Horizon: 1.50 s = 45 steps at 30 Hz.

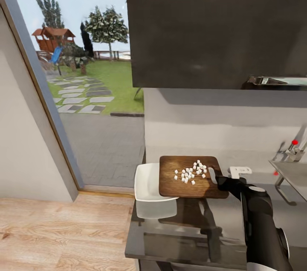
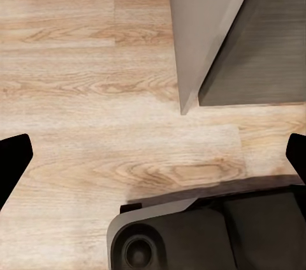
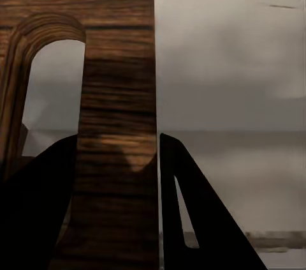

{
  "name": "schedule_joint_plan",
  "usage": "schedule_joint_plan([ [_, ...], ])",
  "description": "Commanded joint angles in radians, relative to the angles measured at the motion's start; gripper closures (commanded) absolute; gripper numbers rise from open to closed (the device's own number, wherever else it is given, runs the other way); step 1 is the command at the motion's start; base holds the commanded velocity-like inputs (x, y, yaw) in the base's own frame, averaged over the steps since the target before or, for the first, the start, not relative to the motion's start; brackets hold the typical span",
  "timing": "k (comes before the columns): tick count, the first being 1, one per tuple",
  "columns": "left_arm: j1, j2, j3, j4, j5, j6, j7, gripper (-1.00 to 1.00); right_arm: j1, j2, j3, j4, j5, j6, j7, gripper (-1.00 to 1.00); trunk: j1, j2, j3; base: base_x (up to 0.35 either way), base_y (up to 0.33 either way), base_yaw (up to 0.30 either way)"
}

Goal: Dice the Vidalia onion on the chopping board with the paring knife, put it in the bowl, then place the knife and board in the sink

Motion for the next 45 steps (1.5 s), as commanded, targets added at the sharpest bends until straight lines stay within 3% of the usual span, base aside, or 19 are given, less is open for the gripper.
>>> schedule_joint_plan([
  [1,0.0,0.001,-0.007,-0.001,0.011,-0.001,0.001,-1.0,-0.001,0.001,0.006,-0.002,0.01,0.01,0.01,1.0,0.001,-0.002,-0.002,0.0,0.0,0.0],
  [5,0.0,0.001,-0.007,0.004,0.012,-0.001,0.001,-1.0,-0.001,-0.004,0.064,-0.011,0.011,0.049,0.01,1.0,0.001,-0.002,-0.002,0.0,0.0,0.0],
  [21,0.0,0.001,-0.007,0.006,0.011,-0.001,0.001,-1.0,-0.005,-0.005,0.118,-0.033,0.011,0.174,0.006,1.0,0.001,-0.002,-0.002,0.0,0.0,0.0],
  [33,0.0,0.001,-0.007,0.006,0.01,-0.001,0.001,-1.0,-0.012,-0.005,0.12,-0.034,0.011,0.179,-0.003,1.0,0.001,-0.002,-0.002,0.0,0.0,0.0],
  [38,0.0,0.001,-0.007,0.006,0.01,-0.001,0.001,-1.0,-0.023,-0.007,0.18,-0.034,0.012,0.179,-0.07,1.0,0.001,-0.002,-0.002,0.0,0.0,0.0],
  [45,0.0,0.001,-0.007,0.006,0.011,-0.001,0.001,-1.0,-0.04,-0.007,0.191,-0.034,0.013,0.178,-0.09,1.0,0.001,-0.002,-0.002,0.0,0.0,0.0],
])
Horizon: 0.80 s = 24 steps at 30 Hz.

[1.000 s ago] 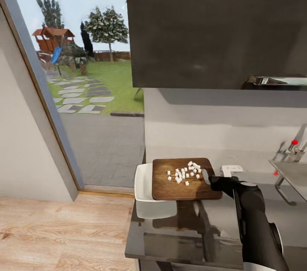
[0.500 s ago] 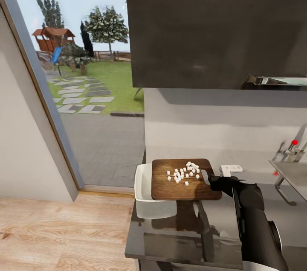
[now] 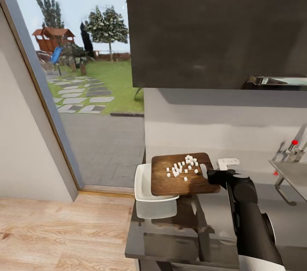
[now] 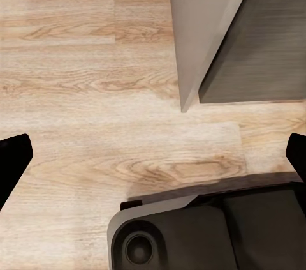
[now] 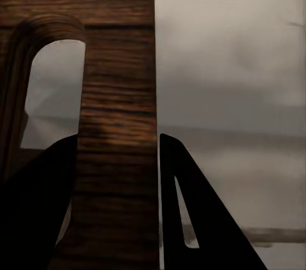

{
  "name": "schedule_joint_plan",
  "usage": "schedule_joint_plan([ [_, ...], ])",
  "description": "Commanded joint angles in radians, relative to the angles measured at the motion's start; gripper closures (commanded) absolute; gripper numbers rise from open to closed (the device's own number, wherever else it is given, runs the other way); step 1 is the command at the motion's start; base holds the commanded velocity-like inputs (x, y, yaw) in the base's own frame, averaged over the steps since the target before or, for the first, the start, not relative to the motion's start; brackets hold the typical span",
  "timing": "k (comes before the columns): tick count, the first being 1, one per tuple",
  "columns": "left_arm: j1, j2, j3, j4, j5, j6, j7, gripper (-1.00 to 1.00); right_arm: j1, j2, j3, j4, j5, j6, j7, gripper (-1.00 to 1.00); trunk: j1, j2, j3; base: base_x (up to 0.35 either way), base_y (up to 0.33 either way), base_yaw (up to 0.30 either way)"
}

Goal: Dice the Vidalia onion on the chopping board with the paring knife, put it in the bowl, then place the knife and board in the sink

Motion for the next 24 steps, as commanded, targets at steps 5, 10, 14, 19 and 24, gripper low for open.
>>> schedule_joint_plan([
  [5,0.0,0.001,-0.007,-0.001,0.011,-0.001,0.001,-1.0,-0.004,0.001,0.008,-0.001,0.01,0.003,0.009,1.0,0.001,-0.002,-0.002,0.0,0.0,0.0],
  [10,0.0,0.001,-0.007,-0.001,0.01,-0.001,0.001,-1.0,-0.005,0.001,0.076,-0.007,0.014,0.003,-0.051,1.0,0.001,-0.002,-0.002,0.0,0.0,0.0],
  [14,0.0,0.001,-0.007,-0.001,0.01,-0.001,0.001,-1.0,-0.007,0.002,0.082,-0.008,0.014,0.003,-0.069,1.0,0.001,-0.002,-0.002,0.0,0.0,0.0],
  [19,0.0,0.001,-0.007,-0.002,0.011,-0.001,0.001,-1.0,-0.013,0.003,0.082,-0.008,0.014,0.003,-0.071,1.0,0.001,-0.002,-0.002,0.0,0.0,0.0],
  [24,0.0,0.001,-0.006,-0.001,0.011,0.0,0.001,-1.0,-0.026,0.003,0.095,-0.008,0.014,0.004,-0.071,1.0,0.001,-0.002,-0.002,0.0,0.0,0.0],
])
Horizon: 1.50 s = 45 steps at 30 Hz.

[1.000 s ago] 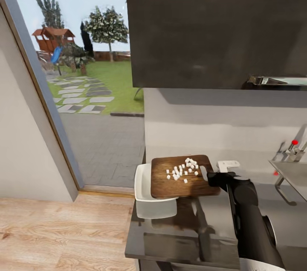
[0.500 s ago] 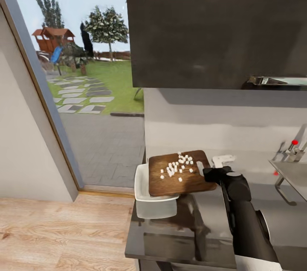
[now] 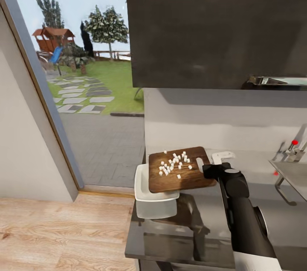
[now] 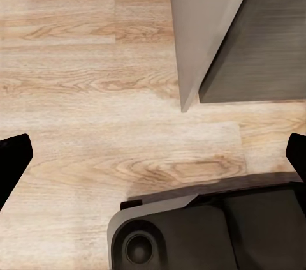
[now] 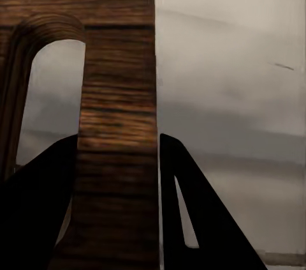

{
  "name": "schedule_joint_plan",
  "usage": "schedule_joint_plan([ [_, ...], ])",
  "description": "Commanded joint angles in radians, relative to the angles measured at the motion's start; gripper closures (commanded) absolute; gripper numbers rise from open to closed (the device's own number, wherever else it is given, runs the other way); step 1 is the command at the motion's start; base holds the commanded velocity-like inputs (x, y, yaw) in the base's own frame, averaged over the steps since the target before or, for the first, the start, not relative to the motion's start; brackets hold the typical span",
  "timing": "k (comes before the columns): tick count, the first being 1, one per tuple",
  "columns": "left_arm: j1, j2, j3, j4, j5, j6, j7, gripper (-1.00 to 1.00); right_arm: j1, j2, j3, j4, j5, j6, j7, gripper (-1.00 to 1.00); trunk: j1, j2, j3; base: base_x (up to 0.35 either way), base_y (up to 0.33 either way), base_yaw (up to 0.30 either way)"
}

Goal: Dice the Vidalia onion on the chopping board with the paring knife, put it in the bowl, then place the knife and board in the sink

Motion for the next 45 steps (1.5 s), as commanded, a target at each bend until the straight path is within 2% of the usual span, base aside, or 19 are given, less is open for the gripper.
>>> schedule_joint_plan([
  [1,0.0,0.001,-0.007,-0.001,0.011,-0.001,0.001,-1.0,-0.001,0.001,0.014,-0.001,0.009,0.003,0.01,1.0,0.001,-0.002,-0.002,0.0,0.0,0.0],
  [6,0.0,0.001,-0.008,-0.001,0.011,-0.002,0.001,-1.0,-0.002,0.002,0.038,-0.001,0.01,0.004,0.009,1.0,0.001,-0.002,-0.002,0.0,0.0,0.0],
  [19,0.0,0.001,-0.008,-0.001,0.01,-0.002,0.001,-1.0,-0.002,0.001,0.04,-0.001,0.01,0.005,0.009,1.0,0.001,-0.002,-0.001,0.0,0.0,0.0],
  [45,0.0,0.001,-0.008,-0.001,0.011,-0.002,0.001,-1.0,-0.002,0.001,0.04,-0.001,0.01,0.006,0.009,1.0,0.001,-0.002,0.037,0.0,0.0,0.0],
])
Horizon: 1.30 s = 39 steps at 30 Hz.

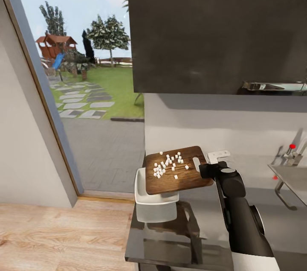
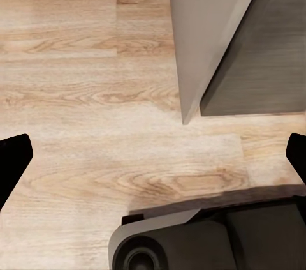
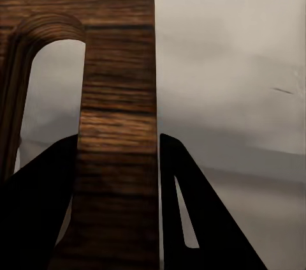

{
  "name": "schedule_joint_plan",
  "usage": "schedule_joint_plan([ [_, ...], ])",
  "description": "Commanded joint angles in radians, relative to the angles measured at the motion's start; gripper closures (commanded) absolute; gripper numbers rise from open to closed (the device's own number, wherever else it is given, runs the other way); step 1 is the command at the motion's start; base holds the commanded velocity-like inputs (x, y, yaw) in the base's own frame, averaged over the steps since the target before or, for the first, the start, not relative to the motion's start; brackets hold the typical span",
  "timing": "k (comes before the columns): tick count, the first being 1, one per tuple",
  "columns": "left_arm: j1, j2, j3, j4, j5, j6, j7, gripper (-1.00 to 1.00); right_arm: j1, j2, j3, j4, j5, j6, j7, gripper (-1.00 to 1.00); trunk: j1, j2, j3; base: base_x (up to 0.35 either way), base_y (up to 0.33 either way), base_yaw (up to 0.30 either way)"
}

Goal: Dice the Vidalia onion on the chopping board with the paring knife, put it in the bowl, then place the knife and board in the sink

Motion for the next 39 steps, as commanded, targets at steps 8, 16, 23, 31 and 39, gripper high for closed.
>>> schedule_joint_plan([
  [8,0.0,0.001,-0.007,-0.001,0.01,-0.001,0.001,-1.0,-0.001,0.001,-0.002,-0.001,0.079,0.005,0.01,1.0,0.001,-0.002,-0.001,0.0,0.0,0.0],
  [16,0.0,0.001,-0.007,-0.001,0.01,-0.001,0.001,-1.0,-0.001,0.003,-0.002,-0.001,0.113,0.005,0.01,1.0,0.001,-0.002,-0.001,0.0,0.0,0.0],
  [23,0.0,0.001,-0.007,-0.001,0.011,-0.001,0.001,-1.0,-0.001,0.005,0.004,-0.001,0.137,0.033,0.01,1.0,0.001,-0.002,-0.001,0.0,0.0,0.0],
  [31,0.0,0.001,-0.007,0.0,0.011,0.0,0.001,-1.0,-0.001,0.011,0.061,-0.001,0.153,0.038,-0.062,1.0,0.001,-0.002,-0.001,0.0,0.0,0.0],
  [39,0.001,0.001,-0.007,0.0,0.011,0.0,0.001,-1.0,-0.001,0.013,0.066,-0.001,0.154,0.038,-0.071,1.0,0.001,-0.002,-0.001,0.0,0.0,0.0],
])
